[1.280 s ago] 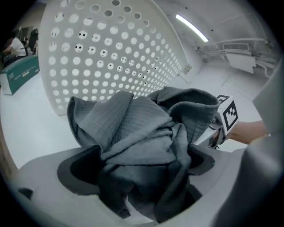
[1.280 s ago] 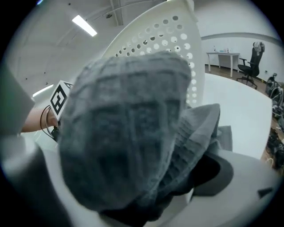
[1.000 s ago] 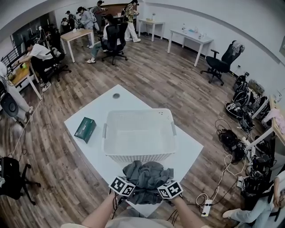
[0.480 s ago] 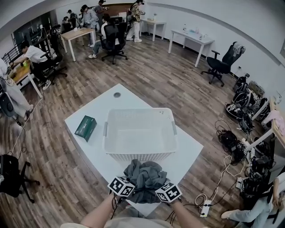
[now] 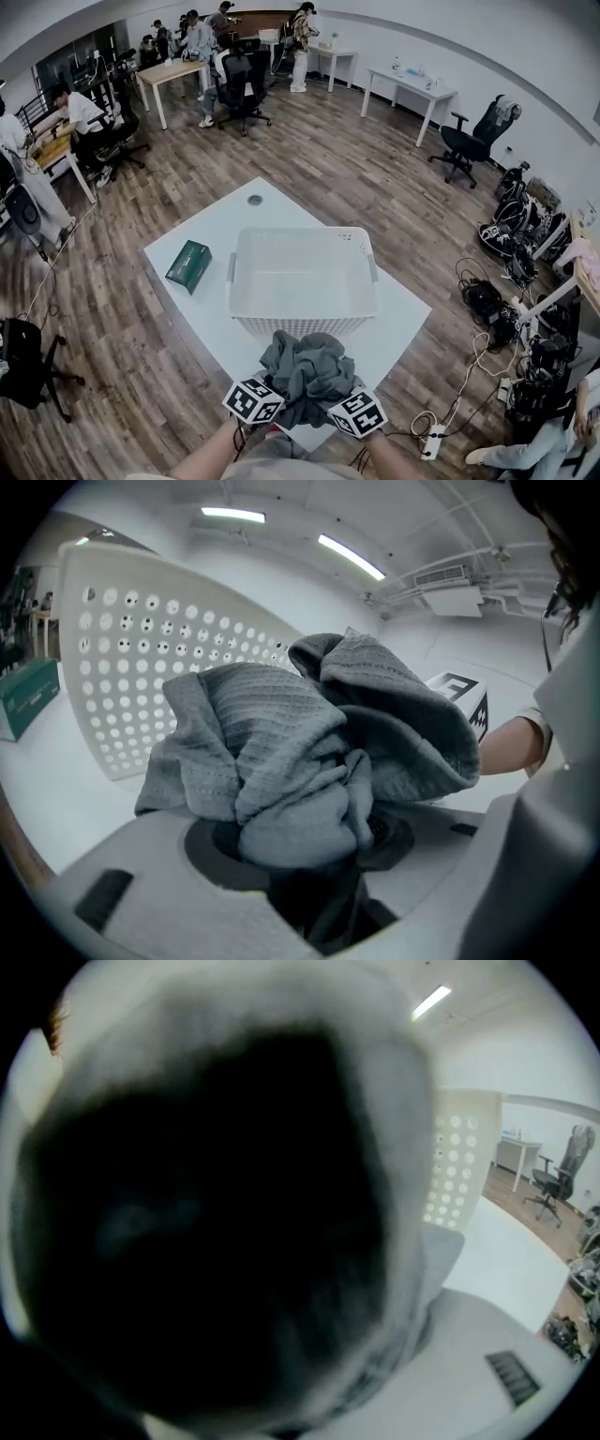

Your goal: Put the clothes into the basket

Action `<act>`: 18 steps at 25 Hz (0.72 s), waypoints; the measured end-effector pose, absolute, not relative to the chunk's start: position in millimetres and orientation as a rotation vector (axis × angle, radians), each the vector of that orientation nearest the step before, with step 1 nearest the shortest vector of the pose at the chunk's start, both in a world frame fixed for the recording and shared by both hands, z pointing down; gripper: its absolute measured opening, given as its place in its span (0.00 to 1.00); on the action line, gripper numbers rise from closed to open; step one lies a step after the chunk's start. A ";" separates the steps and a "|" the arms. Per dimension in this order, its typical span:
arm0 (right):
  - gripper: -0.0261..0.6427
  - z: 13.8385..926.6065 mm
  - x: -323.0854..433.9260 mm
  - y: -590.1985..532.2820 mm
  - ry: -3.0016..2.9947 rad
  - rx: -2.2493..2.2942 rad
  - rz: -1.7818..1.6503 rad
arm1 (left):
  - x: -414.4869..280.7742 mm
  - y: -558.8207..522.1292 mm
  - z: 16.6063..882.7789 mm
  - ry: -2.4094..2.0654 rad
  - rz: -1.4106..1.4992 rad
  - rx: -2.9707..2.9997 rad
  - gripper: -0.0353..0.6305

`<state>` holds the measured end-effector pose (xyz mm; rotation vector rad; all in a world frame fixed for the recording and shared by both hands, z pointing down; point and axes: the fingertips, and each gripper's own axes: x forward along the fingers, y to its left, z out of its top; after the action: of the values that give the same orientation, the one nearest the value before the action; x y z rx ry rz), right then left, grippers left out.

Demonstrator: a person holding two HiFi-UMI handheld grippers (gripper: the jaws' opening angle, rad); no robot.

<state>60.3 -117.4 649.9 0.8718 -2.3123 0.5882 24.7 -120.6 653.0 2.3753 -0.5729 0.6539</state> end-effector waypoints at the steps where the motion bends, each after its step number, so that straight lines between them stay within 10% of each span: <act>1: 0.47 640.7 60.6 -117.7 -2.322 0.884 0.560 | 25.0 -121.0 643.8 -0.587 0.649 2.399 0.39; 18: 0.46 460.4 49.4 -139.8 -2.445 1.052 0.063 | 13.7 -143.7 465.9 -0.855 0.503 2.740 0.38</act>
<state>49.4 -139.8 460.4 1.0518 -2.4451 0.0626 13.7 -143.7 465.9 2.7403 -0.8549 0.5034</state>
